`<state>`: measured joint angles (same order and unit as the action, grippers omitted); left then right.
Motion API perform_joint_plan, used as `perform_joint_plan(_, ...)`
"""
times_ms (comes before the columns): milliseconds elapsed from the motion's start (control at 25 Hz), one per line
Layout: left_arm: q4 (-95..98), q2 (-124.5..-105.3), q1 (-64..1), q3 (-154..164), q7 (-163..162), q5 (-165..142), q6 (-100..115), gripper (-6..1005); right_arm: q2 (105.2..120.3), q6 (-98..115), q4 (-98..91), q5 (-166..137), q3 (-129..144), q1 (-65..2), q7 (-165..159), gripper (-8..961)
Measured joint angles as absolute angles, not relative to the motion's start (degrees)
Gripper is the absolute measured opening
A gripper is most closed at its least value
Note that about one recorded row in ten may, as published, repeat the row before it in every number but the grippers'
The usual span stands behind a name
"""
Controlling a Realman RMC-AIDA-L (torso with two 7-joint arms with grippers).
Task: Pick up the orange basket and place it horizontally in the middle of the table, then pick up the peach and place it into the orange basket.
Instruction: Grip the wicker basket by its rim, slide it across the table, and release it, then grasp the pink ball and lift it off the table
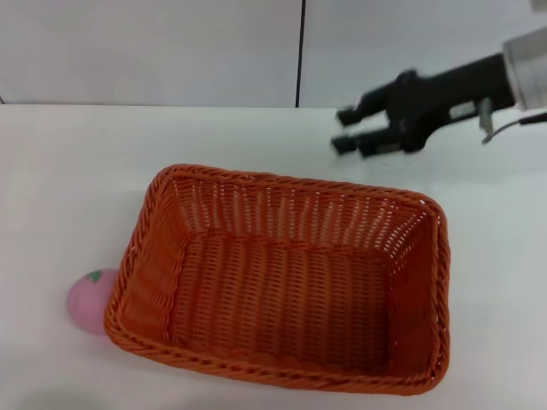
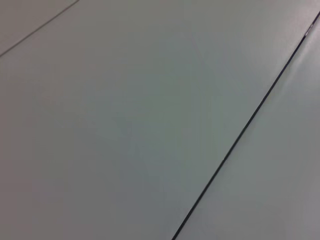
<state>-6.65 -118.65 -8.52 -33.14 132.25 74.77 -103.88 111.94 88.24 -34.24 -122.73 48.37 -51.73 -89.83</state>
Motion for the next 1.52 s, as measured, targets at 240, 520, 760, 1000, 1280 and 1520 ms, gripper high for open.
perform_joint_plan(240,-4.4,-118.15,-8.6,-33.1,132.3,68.8,-104.5,631,112.92,86.2,-35.6,-112.5,37.9,-44.7,-83.3,448)
perform_joint_plan(520,4.8,-117.65,-11.0,-33.1,129.7,58.0,-106.5,630,116.77,82.7,-33.9,-86.0,33.8,-29.7,-71.0,458)
perform_joint_plan(760,14.5,-113.16,-14.3,-21.5,128.0,46.6,-107.3,631,116.80,81.3,-26.9,-73.5,24.2,-22.2,-66.5,459)
perform_joint_plan(1000,19.0,-113.14,-14.0,-18.0,127.2,46.5,-106.4,639,116.99,81.7,-25.2,-73.3,18.8,-19.6,-66.5,459)
perform_joint_plan(1280,20.0,-113.66,-13.6,-10.7,125.5,46.4,-102.6,680,116.78,81.6,-22.8,-73.6,19.0,-19.1,-66.5,459)
perform_joint_plan(1520,20.2,-113.72,-13.3,-5.1,125.4,46.4,-96.6,815,116.93,81.5,-22.7,-73.6,19.4,-19.9,-66.5,460)
